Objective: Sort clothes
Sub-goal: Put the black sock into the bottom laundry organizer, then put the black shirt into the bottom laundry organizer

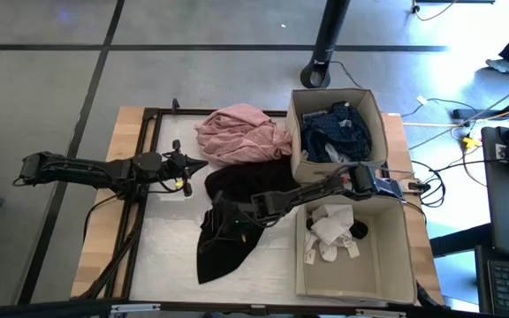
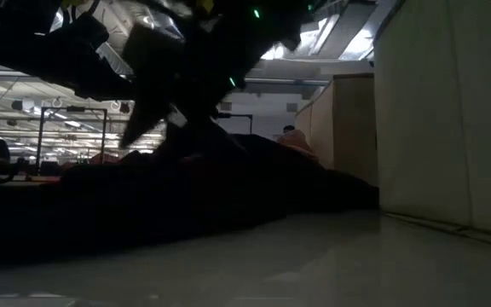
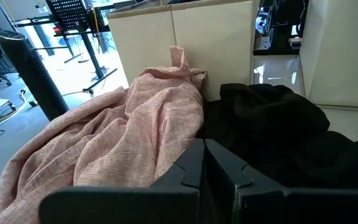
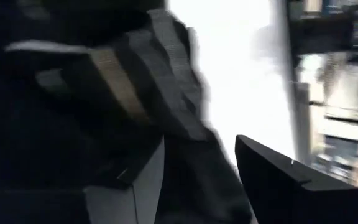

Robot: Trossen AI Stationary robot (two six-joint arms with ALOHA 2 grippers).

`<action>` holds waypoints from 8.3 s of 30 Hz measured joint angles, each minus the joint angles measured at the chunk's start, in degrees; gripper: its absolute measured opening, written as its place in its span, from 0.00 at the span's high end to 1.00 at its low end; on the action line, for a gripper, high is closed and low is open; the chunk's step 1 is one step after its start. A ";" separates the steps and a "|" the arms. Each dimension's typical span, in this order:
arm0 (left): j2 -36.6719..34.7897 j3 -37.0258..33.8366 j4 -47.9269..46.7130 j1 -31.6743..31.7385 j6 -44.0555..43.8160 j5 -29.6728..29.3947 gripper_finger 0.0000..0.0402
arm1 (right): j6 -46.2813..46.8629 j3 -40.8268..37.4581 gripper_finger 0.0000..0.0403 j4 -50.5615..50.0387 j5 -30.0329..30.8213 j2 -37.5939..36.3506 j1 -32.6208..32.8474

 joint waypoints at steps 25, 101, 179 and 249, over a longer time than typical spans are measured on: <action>0.00 0.00 0.02 0.00 0.01 0.00 0.99 | -4.26 -5.02 0.50 8.33 -6.24 -0.04 0.01; -0.09 -0.02 -1.22 0.07 1.08 0.00 0.99 | 81.12 -13.27 0.93 -71.75 -2.35 -48.11 21.80; -0.09 -0.02 -1.55 0.06 1.54 0.00 0.99 | 37.82 -10.10 0.17 -14.41 -11.63 -3.57 -12.01; -0.07 -0.02 -1.16 0.07 4.14 0.00 0.99 | 4.76 -8.21 0.93 -8.67 42.38 -45.77 3.92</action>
